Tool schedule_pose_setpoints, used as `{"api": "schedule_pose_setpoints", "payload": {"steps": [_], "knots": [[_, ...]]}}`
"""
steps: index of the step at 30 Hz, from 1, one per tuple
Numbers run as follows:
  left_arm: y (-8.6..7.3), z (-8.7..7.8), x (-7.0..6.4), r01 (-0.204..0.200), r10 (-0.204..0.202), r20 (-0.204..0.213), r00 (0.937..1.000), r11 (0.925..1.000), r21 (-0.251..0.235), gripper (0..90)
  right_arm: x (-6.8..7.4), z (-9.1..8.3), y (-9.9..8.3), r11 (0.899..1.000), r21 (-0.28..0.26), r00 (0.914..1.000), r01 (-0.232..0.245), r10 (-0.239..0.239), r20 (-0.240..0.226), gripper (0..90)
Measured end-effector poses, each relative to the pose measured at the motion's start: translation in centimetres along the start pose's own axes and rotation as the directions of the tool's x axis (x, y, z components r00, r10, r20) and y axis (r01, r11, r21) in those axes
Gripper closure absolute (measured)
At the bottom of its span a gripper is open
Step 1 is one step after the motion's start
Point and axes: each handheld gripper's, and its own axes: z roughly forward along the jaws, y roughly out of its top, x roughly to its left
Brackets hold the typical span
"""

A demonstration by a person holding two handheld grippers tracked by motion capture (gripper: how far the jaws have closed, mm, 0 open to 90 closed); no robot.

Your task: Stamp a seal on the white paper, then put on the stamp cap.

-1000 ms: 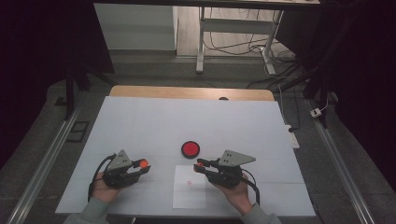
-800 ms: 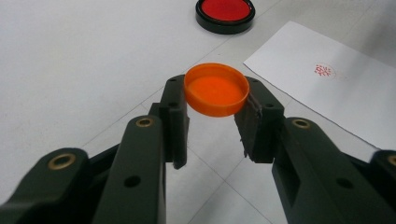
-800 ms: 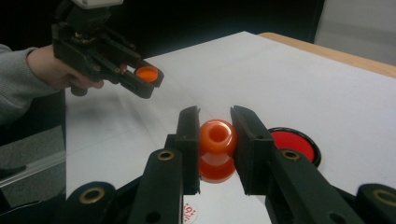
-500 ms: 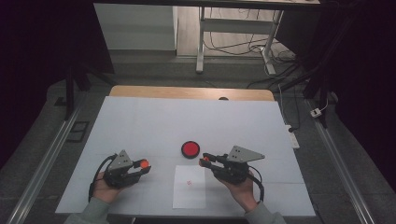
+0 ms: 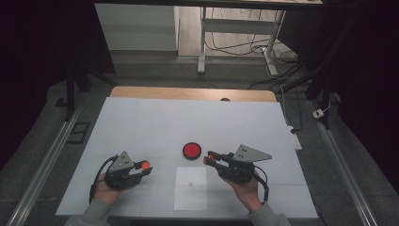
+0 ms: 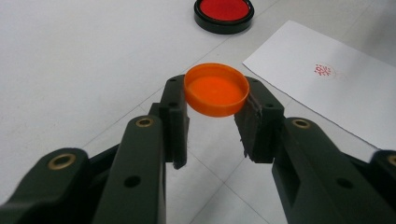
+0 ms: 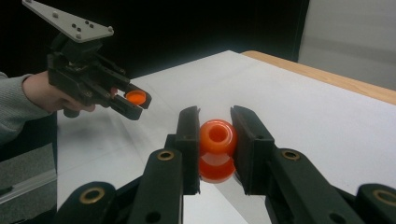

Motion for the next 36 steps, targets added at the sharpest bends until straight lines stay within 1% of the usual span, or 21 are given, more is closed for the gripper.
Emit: {"api": "schedule_pose_setpoints", "payload": {"steps": [4,11,13,16,20,26,36], "knots": [[0.2,0.1,-0.2,-0.007,0.007,0.002,1.0,1.0,-0.002,64.6,0.0,0.0,0.0,1.0,0.001,1.0,0.001,-0.001,0.001,72.0],[0.4,0.2,-0.3,-0.004,0.005,0.002,1.0,1.0,-0.006,64.6,-0.1,0.0,0.0,1.0,0.002,1.0,0.002,-0.002,0.001,72.0],[0.9,0.6,-0.6,-0.009,0.009,0.012,0.9999,0.9999,-0.012,64.7,-0.1,0.1,0.0,1.0,0.003,1.0,0.002,-0.002,0.001,72.0],[1.8,1.2,-1.4,-0.029,0.03,0.038,0.9988,0.9994,-0.02,64.6,-0.2,0.1,0.0,1.0,0.003,1.0,0.004,-0.004,0.004,72.0],[2.6,1.7,-2.1,-0.038,0.04,0.064,0.9972,0.9988,-0.029,64.7,-0.4,0.0,-0.1,1.0,0.002,1.0,0.001,-0.001,0.008,72.0],[3.6,2.3,-3.1,-0.063,0.066,0.081,0.9945,0.9972,-0.04,64.7,-0.4,0.0,-0.2,1.0,0.007,1.0,0.0,0.0,0.006,72.0],[4.5,2.9,-3.7,-0.083,0.088,0.101,0.991,0.9954,-0.048,64.7,-0.4,0.2,-0.2,1.0,0.011,1.0,-0.004,0.004,0.002,72.0]]}}
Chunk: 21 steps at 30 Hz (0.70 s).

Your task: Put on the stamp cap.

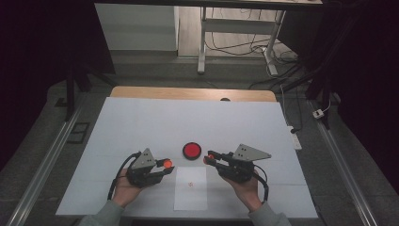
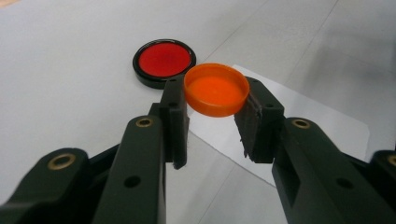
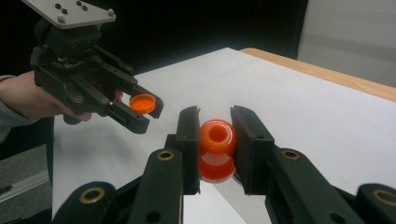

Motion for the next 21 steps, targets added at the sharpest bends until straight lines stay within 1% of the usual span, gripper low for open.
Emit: {"api": "schedule_pose_setpoints", "payload": {"steps": [6,9,21], "knots": [[0.7,0.4,-0.3,-0.015,0.015,0.009,0.9999,0.9999,-0.004,64.6,0.0,0.1,-0.1,1.0,0.002,1.0,-0.002,0.002,-0.005,72.0],[1.0,0.7,-0.5,-0.017,0.017,0.02,0.9997,0.9998,-0.009,64.7,0.1,0.2,-0.1,1.0,0.002,1.0,-0.002,0.002,-0.008,72.0],[1.7,2.1,-0.9,-0.035,0.035,0.039,0.9986,0.9994,0.003,64.7,0.1,0.4,-0.2,1.0,0.011,0.9999,-0.003,0.004,-0.016,72.0]]}}
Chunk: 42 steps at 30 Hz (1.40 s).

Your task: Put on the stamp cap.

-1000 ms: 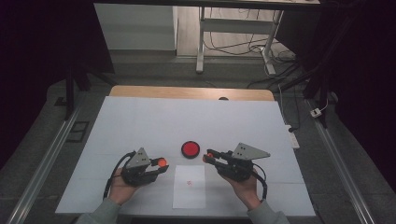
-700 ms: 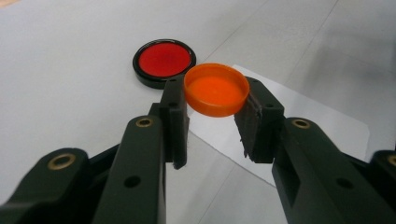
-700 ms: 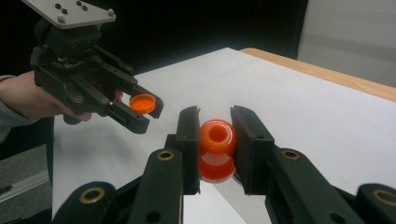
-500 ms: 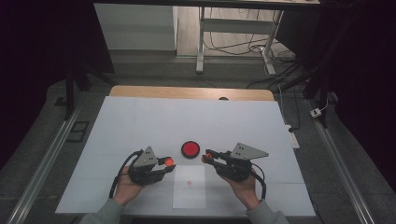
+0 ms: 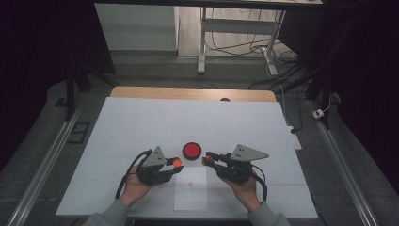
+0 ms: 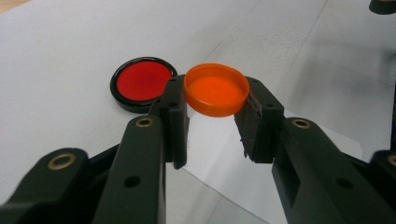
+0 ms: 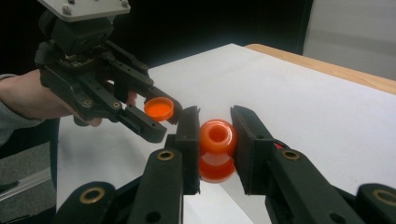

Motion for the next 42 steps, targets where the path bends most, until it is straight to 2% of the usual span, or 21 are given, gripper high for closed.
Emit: {"api": "schedule_pose_setpoints", "payload": {"steps": [14,42], "knots": [[1.9,2.2,-1.0,-0.033,0.034,0.045,0.9984,0.9994,-0.002,64.7,-0.1,0.0,-0.1,1.0,0.003,1.0,-0.002,0.002,0.003,72.0],[3.0,4.9,-2.2,-0.056,0.055,0.089,0.9946,0.9983,0.017,64.6,0.0,0.1,-0.1,1.0,0.005,1.0,-0.001,0.001,0.001,72.0]]}}
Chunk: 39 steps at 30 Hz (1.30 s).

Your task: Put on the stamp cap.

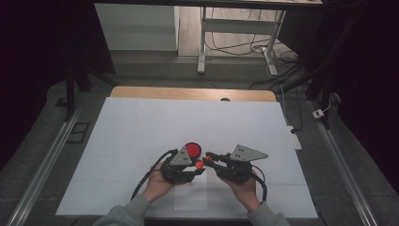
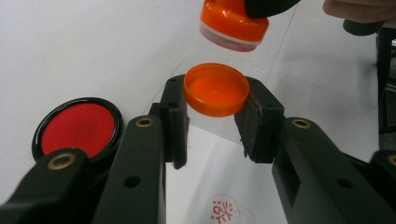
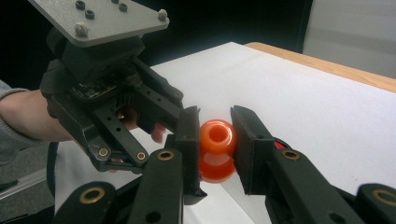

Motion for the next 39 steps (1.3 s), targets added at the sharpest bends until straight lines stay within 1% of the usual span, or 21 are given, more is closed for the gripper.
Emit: {"api": "schedule_pose_setpoints", "payload": {"steps": [5,13,18,25,35,39], "knots": [[0.15,0.27,-0.23,-0.009,0.009,0.008,0.9999,1.0,0.002,64.7,0.01,0.04,-0.02,1.0,0.001,1.0,0.001,-0.001,-0.001,72.0],[0.31,0.47,-0.45,-0.014,0.014,0.006,0.9999,0.9999,-0.001,64.7,0.2,0.28,-0.08,1.0,0.008,1.0,0.003,-0.003,-0.009,72.0],[0.38,0.59,-0.55,-0.03,0.03,-0.003,0.9995,0.9995,0.004,64.7,0.3,0.47,-0.14,1.0,0.013,0.9999,0.004,-0.004,-0.016,72.0],[0.34,0.68,-0.46,-0.029,0.029,-0.01,0.9995,0.9995,0.008,64.7,0.45,0.66,-0.25,1.0,0.022,0.9998,0.006,-0.005,-0.02,72.0],[0.37,0.57,-0.52,-0.039,0.039,-0.013,0.9992,0.9992,0.003,64.7,0.5,0.89,-0.43,0.999,0.042,0.9999,0.013,-0.013,-0.009,72.0],[0.35,0.59,-0.49,-0.04,0.04,-0.014,0.9991,0.9992,0.007,64.7,0.53,0.97,-0.47,0.999,0.042,0.9999,0.014,-0.014,-0.008,72.0]]}}
